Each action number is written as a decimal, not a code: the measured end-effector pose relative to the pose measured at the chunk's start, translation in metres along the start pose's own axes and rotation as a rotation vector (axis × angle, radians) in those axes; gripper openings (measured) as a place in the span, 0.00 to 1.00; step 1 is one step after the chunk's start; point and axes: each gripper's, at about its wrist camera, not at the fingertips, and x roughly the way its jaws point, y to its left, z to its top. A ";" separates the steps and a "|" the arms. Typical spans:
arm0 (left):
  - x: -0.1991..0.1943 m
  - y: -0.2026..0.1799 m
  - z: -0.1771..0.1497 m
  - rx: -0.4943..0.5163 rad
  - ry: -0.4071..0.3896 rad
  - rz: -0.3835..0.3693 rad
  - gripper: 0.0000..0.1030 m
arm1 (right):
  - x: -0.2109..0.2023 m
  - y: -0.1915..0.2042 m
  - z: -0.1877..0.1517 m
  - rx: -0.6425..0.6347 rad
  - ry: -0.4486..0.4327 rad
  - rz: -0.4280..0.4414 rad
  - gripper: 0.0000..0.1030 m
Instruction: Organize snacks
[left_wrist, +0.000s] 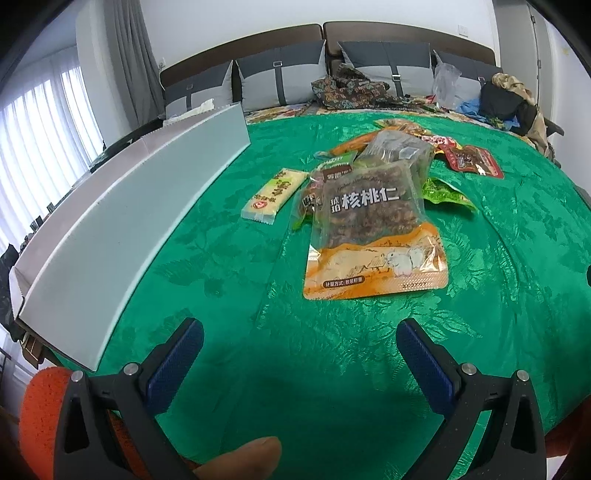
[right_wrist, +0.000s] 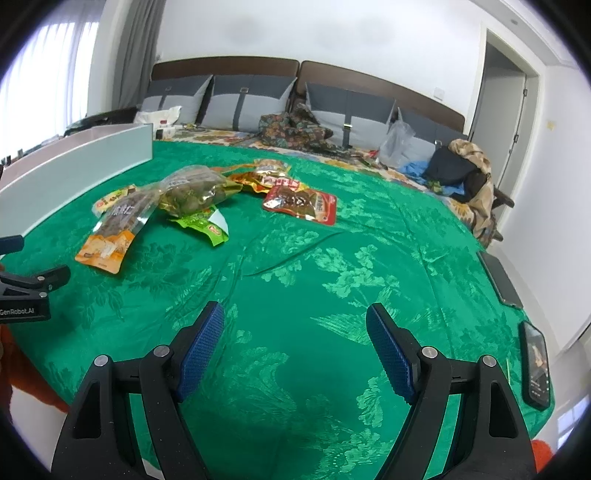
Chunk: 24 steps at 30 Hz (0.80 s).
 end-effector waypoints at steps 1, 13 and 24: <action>0.002 0.000 -0.001 0.000 0.010 -0.004 1.00 | 0.001 0.000 -0.001 0.000 0.005 0.001 0.80; 0.022 -0.001 -0.007 -0.004 0.082 -0.018 1.00 | 0.036 0.009 -0.019 -0.011 0.172 0.077 0.80; 0.029 0.009 -0.007 -0.077 0.109 -0.084 1.00 | 0.048 -0.005 -0.027 0.106 0.217 0.147 0.80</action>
